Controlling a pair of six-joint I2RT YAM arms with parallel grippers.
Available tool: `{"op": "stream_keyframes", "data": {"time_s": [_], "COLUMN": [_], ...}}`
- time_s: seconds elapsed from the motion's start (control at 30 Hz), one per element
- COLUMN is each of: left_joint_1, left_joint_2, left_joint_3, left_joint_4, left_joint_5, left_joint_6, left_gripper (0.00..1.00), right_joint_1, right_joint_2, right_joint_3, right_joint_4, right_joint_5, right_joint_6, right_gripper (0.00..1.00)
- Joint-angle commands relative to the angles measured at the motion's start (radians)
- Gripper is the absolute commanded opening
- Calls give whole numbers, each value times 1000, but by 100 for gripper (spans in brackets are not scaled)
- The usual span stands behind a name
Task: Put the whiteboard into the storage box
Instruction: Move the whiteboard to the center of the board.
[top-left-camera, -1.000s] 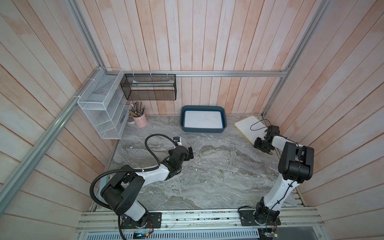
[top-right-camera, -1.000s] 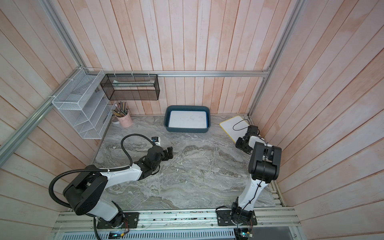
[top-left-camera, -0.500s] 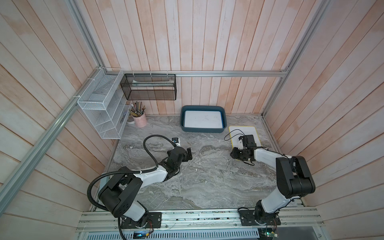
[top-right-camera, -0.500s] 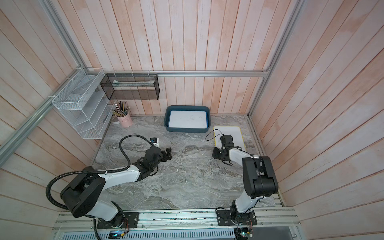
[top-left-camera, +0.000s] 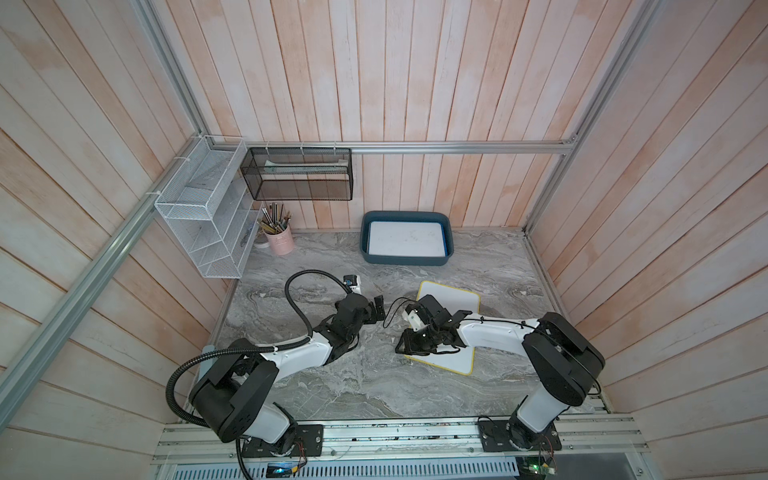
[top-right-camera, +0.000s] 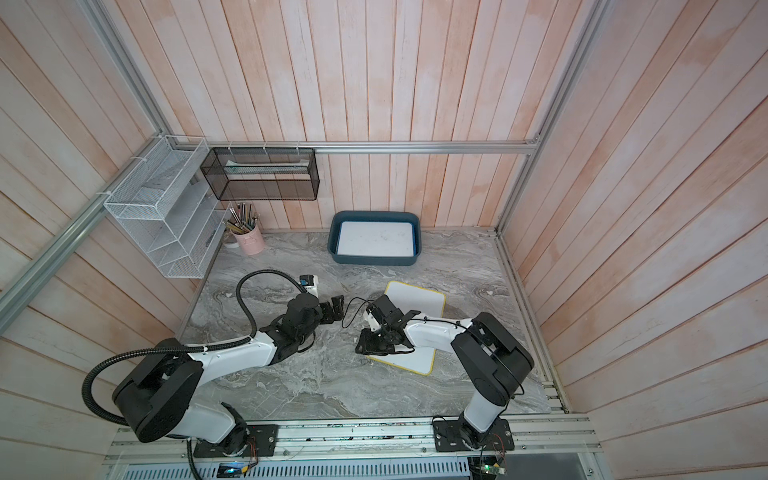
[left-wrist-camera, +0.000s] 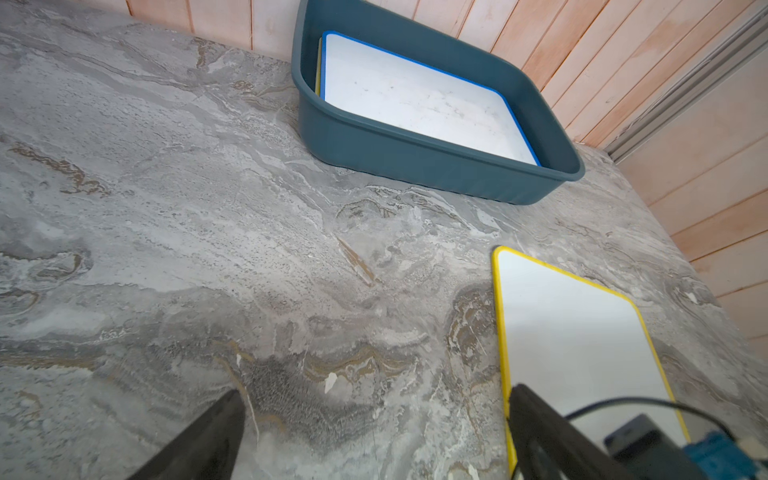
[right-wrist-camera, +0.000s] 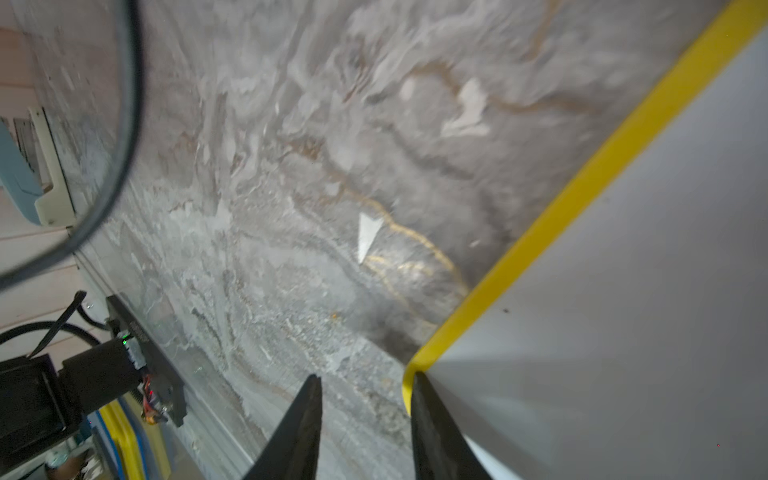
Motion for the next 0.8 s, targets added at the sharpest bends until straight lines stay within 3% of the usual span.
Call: {"op": "stream_keyframes", "data": {"time_s": [0.0,0.13,0.33,0.53,0.77], "left_joint_1": [5,14,47,47,50], "left_joint_2": [-22,-19,42,138,257], "left_joint_3": [-11,-16,12,77,163], "left_joint_4": [-24,-17,-4,-72,-114], "left_joint_5": [51,138,438,587,807], "left_joint_6": [22,38,77,109,116], "left_gripper": [100,100,100,100,100], "right_joint_1": [-6,-123,-399,-649,-728], "right_joint_2": [-17,-171,-404,-553,-535], "right_joint_3": [26,3,-206,-384,-454], "right_joint_4": [-142,-184,-130,-146,-91], "right_joint_5": [-30,7,-23,-4,18], "right_joint_6": [20,-8,3,-19,-48], "right_gripper": [38,38,38,39,39]}}
